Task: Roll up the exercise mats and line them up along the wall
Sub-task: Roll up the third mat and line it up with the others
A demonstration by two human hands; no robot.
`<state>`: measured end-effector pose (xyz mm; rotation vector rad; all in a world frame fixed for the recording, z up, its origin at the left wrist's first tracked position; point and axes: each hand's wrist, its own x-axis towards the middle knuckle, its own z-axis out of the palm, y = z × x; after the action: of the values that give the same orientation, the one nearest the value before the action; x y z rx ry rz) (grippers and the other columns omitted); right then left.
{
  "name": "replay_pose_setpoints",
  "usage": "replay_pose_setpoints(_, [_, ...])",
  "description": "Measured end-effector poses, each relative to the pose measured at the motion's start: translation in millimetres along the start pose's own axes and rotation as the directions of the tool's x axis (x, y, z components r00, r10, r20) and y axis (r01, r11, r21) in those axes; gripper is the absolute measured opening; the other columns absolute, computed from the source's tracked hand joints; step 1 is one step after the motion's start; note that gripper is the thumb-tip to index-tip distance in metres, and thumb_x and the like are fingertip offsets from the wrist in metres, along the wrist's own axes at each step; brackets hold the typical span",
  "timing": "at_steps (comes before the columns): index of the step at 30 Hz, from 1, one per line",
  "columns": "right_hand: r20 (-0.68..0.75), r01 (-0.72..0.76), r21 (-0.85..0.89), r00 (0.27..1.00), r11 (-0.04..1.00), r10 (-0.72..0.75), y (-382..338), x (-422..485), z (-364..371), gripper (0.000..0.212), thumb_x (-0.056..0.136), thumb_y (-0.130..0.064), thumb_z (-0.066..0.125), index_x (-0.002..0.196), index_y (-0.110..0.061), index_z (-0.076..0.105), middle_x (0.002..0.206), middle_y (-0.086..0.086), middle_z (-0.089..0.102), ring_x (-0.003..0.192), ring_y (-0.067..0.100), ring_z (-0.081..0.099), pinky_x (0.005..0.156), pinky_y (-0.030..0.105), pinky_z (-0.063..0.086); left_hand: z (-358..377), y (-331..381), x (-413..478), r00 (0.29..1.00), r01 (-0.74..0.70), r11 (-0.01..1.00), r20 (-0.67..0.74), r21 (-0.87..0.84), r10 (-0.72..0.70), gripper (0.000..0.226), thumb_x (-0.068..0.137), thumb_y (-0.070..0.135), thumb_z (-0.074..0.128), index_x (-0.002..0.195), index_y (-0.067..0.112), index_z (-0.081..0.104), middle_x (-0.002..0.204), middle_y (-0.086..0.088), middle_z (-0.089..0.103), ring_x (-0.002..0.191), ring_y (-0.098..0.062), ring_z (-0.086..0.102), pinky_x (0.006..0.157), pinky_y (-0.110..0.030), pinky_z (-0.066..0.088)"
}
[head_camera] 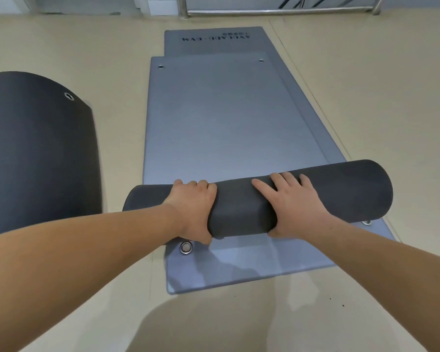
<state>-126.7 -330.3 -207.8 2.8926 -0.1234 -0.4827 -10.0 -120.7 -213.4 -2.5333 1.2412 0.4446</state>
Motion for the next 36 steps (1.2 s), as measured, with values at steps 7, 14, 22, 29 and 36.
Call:
replay_pose_setpoints(7, [0.336,0.086,0.168,0.932,0.982,-0.139,32.2,-21.3,-45.2,0.106,0.047,-0.064,0.091,0.134,-0.050,0.033,0.108,-0.011,0.054,0.095,0.019,0.059,0.087,0.042,0.055,-26.4,18.2,-24.4,0.968,-0.064,0.944,0.209,-0.323,0.138,0.066,0.054,0.064,0.082,0.105,0.031,0.055,0.093,0.013,0.065,0.080,-0.012,0.065,0.075,-0.037,0.061])
replay_pose_setpoints(14, [0.437,0.041,0.213,0.890,0.976,-0.132,34.6,-51.1,-63.3,0.107,0.055,-0.063,0.094,0.145,-0.051,0.038,0.135,-0.012,0.044,0.124,0.018,0.048,0.094,0.040,0.050,-20.2,12.1,-12.8,0.747,0.130,0.782,0.579,-0.610,0.328,0.065,0.062,0.038,0.099,0.120,0.029,0.071,0.111,0.011,0.078,0.099,-0.014,0.078,0.093,-0.039,0.063])
replay_pose_setpoints(22, [0.447,0.059,0.021,0.892,0.998,-0.062,-35.1,-59.3,-62.2,0.123,0.060,-0.072,0.087,0.152,-0.018,0.025,0.135,0.013,0.048,0.122,0.033,0.052,0.088,0.045,0.050,-37.0,-26.9,-6.0,0.924,0.020,0.908,0.355,-0.419,0.143,0.111,0.063,0.078,0.085,0.155,0.030,0.046,0.153,0.012,0.051,0.138,-0.016,0.053,0.114,-0.040,0.046])
replay_pose_setpoints(29, [0.395,-0.027,0.219,0.916,0.975,-0.063,-13.6,-12.5,-74.5,0.100,0.062,-0.074,0.085,0.144,-0.033,0.046,0.130,-0.006,0.055,0.118,0.024,0.059,0.081,0.039,0.045,-49.7,28.7,-76.2,0.984,-0.178,0.984,0.019,0.019,0.178,0.041,0.098,0.059,0.050,0.114,0.022,0.052,0.111,-0.003,0.055,0.095,-0.027,0.057,0.073,-0.036,0.044])
replay_pose_setpoints(36, [0.025,-0.060,0.087,0.998,0.994,0.058,-19.4,14.6,-65.5,0.071,0.083,-0.072,0.067,0.140,-0.032,0.052,0.127,0.001,0.046,0.116,0.024,0.050,0.082,0.039,0.050,15.0,34.8,-73.8,0.994,0.006,0.998,0.106,0.056,-0.011,0.140,0.081,0.077,0.062,0.159,0.001,-0.026,0.169,-0.029,-0.019,0.158,-0.049,-0.011,0.129,-0.058,0.009])
